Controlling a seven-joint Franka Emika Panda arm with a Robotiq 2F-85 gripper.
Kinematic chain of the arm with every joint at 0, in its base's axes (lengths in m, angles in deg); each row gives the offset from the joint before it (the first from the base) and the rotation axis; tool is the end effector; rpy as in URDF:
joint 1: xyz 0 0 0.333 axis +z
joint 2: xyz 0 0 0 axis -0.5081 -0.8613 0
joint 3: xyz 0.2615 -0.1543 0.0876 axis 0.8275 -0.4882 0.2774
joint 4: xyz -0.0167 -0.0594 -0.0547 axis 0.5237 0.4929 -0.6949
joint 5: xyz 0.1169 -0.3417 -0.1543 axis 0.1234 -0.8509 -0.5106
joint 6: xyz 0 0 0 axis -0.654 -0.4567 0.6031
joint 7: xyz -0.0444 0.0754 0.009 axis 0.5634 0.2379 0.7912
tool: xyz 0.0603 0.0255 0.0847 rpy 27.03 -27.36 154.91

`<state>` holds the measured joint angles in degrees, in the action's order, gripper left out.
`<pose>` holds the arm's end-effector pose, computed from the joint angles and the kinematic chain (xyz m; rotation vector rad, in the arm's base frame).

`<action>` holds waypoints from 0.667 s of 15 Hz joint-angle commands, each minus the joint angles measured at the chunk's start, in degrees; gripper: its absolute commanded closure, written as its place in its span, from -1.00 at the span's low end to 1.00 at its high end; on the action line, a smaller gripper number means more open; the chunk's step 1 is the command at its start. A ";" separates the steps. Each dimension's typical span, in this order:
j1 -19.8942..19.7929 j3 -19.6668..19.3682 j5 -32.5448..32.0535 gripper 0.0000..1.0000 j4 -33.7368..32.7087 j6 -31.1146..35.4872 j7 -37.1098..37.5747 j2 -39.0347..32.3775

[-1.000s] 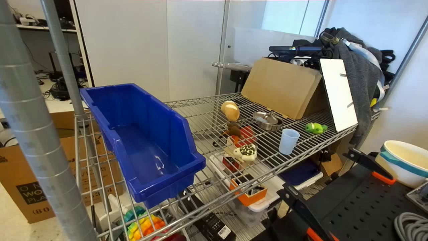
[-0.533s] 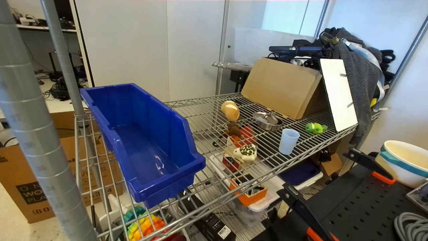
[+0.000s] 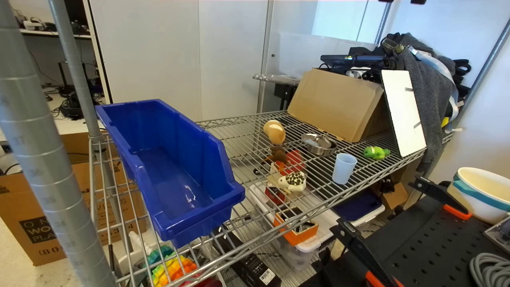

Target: Remove the silver lid from the silver pot

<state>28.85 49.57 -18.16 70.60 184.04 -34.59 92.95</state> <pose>0.4503 0.0078 0.4463 2.9946 0.0445 0.1935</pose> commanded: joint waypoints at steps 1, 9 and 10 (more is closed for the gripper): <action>-1.43 -3.25 -1.01 -1.00 -5.06 5.86 -3.78 -10.25; -3.22 -6.87 3.35 -1.00 -18.75 10.07 -5.97 -34.39; -3.61 -6.73 5.12 -1.00 -20.24 10.46 -6.30 -36.59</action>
<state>25.86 43.01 -16.91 56.70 194.13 -39.54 63.42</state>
